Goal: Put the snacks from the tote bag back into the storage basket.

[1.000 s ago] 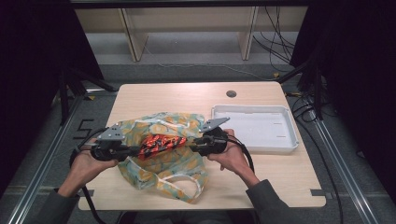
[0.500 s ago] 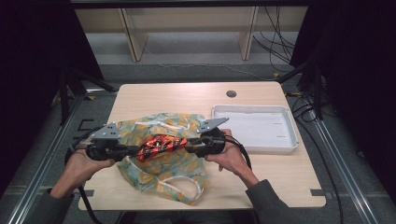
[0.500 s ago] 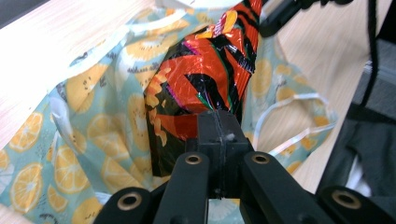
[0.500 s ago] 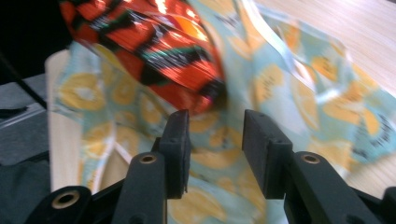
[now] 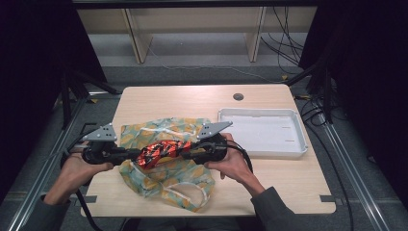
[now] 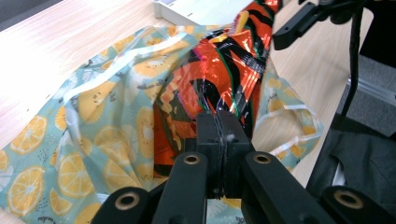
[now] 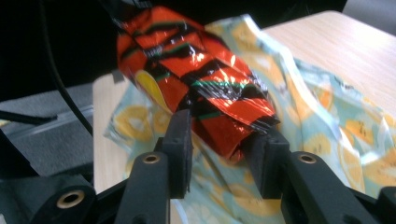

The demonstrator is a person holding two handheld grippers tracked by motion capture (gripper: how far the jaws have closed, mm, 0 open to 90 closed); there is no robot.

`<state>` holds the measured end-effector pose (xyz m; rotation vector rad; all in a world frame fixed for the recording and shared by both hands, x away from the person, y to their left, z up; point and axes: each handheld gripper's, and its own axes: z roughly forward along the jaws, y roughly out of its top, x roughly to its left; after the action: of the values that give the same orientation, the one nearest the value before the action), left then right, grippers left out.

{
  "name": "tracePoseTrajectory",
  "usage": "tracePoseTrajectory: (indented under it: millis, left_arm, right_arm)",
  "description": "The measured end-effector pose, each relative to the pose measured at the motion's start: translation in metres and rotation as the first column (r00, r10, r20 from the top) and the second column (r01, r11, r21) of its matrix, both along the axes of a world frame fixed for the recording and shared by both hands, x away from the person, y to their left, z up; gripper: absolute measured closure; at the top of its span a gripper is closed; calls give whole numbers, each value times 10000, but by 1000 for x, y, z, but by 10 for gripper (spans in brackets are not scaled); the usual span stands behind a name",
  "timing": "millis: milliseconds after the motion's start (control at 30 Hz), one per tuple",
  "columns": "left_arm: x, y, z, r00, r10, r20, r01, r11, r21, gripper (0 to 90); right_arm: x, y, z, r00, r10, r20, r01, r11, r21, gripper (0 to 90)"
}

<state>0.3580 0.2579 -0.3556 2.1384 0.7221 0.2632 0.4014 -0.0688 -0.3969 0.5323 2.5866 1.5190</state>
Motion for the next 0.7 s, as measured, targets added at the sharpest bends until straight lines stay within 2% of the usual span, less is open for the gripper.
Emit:
tracePoseTrajectory:
  millis: [67, 100, 200, 233, 267, 333, 367, 400, 433, 467, 500, 533, 600, 633, 700]
  left_arm:
    - [0, 1, 0, 10000, 59, -75, -61, 9997, -250, 881]
    - [0, 1, 0, 9999, 47, -135, -52, 9993, -380, 881]
    - [-1, -1, 3, 9998, 161, 133, -160, 9998, -79, 881]
    - [-2, -2, 3, 9997, 217, 95, -216, 9997, -114, 880]
    - [-2, -2, 2, 9997, 214, 88, -213, 9997, -112, 879]
    - [-2, -1, 3, 9997, 190, 140, -188, 9997, -148, 873]
    - [-1, 0, 3, 9997, 153, 168, -151, 9998, -159, 866]
    - [-2, 1, 4, 9993, 324, 186, -318, 9991, -293, 856]
    - [-3, 1, 5, 9990, 367, 270, -359, 9990, -283, 823]
    - [-4, 2, 6, 9985, 461, 285, -450, 9983, -361, 788]
    - [-6, 2, 7, 9979, 451, 466, -427, 9978, -513, 745]
    - [-7, 3, 8, 9976, 516, 453, -492, 9973, -539, 697]
    - [-12, 4, 11, 9950, 819, 572, -783, 9949, -632, 581]
    - [-13, 5, 12, 9937, 905, 655, -865, 9943, -615, 550]
    - [-18, 6, 11, 9904, 1118, 816, -1067, 9922, -638, 489]
  right_arm:
    - [-1, 1, 2, 9998, 29, -180, -28, 10000, 62, 667]
    - [-2, 3, 1, 9983, 33, -579, -15, 9995, 315, 687]
    - [-3, 4, 0, 9980, -104, -617, 116, 9998, 190, 732]
    - [-3, 6, -2, 9988, -228, -433, 241, 9993, 289, 819]
    - [-3, 6, -2, 9976, -349, -590, 357, 9993, 132, 854]
    - [-3, 7, -2, 9971, -329, -691, 332, 9994, 35, 875]
    - [-3, 8, -4, 9971, -418, -638, 430, 9989, 185, 879]
    - [-3, 8, -5, 9965, -375, -741, 399, 9987, 303, 883]
    - [-3, 8, -5, 9956, -288, -887, 322, 9988, 364, 888]
    - [-3, 9, -5, 9963, -357, -782, 390, 9983, 422, 890]
    - [-2, 8, -4, 9964, -210, -816, 243, 9990, 385, 892]
    - [-3, 9, -4, 9952, -299, -928, 338, 9986, 405, 893]
    - [-2, 9, -3, 9955, -412, -848, 459, 9974, 550, 895]
    - [-2, 8, -1, 9945, -354, -987, 402, 9981, 473, 896]
    - [1, 6, -1, 9950, -333, -946, 392, 9974, 607, 897]
